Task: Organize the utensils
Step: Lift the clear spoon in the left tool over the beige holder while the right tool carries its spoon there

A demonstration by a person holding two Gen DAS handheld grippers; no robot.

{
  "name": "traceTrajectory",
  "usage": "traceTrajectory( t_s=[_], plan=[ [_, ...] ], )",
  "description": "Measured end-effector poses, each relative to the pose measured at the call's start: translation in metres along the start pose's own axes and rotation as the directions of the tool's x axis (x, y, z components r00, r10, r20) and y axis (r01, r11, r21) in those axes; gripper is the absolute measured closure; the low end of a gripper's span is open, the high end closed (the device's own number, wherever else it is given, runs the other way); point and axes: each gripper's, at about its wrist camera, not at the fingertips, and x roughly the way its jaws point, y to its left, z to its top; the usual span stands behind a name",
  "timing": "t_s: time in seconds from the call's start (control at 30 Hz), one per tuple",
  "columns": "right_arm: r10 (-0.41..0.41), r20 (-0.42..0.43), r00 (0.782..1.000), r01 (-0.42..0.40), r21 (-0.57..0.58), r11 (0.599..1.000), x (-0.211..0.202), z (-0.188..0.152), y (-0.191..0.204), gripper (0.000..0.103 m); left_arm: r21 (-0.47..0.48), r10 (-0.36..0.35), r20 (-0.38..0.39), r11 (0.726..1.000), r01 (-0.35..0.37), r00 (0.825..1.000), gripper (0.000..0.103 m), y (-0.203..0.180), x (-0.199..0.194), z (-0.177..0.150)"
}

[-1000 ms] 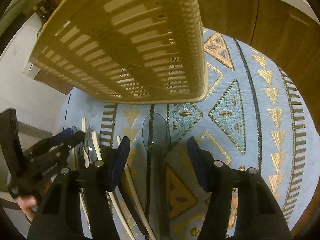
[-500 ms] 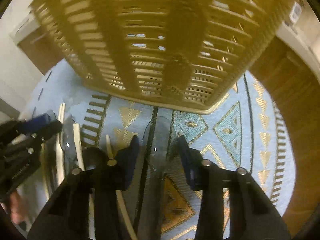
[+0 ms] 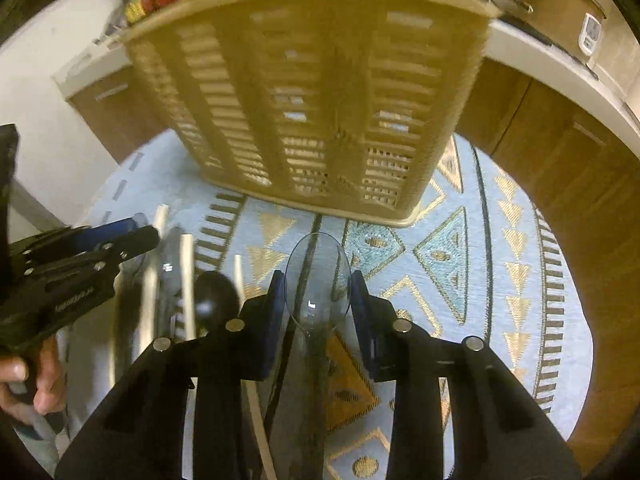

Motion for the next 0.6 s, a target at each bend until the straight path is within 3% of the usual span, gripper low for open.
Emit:
traceTrajectory(
  t_s=[0.1,0.2,0.37,0.5,0.6],
  plan=[
    [0.047,0.084,0.995,-0.046,-0.013,0.999,-0.027,-0.012,-0.003,0.073,-0.011,-0.049,0.114,0.999,0.051,0.992,0.073,0.002,-0.027,-0.006],
    [0.080,0.153,0.985,-0.078,-0.018,0.997,-0.055,-0.025,-0.010,0.073,-0.007,-0.099,0.221,0.995,0.103,0.970,0.073,0.002,-0.058,-0.012],
    [0.170,0.276,0.946,-0.173,-0.013,0.985,-0.102,-0.048,-0.025,0.073,0.019,-0.146,0.376,0.988,0.150,0.915,0.073,-0.008,-0.104,-0.020],
    [0.216,0.361,0.907,-0.223,-0.024,0.975,-0.116,-0.039,-0.018,0.073,0.042,-0.165,0.452,0.986,0.163,0.877,0.073,-0.023,-0.130,-0.020],
    [0.234,0.425,0.874,-0.243,-0.034,0.969,-0.135,-0.033,-0.019,0.073,0.061,-0.188,0.518,0.981,0.183,0.835,0.073,-0.032,-0.150,-0.014]
  ],
)
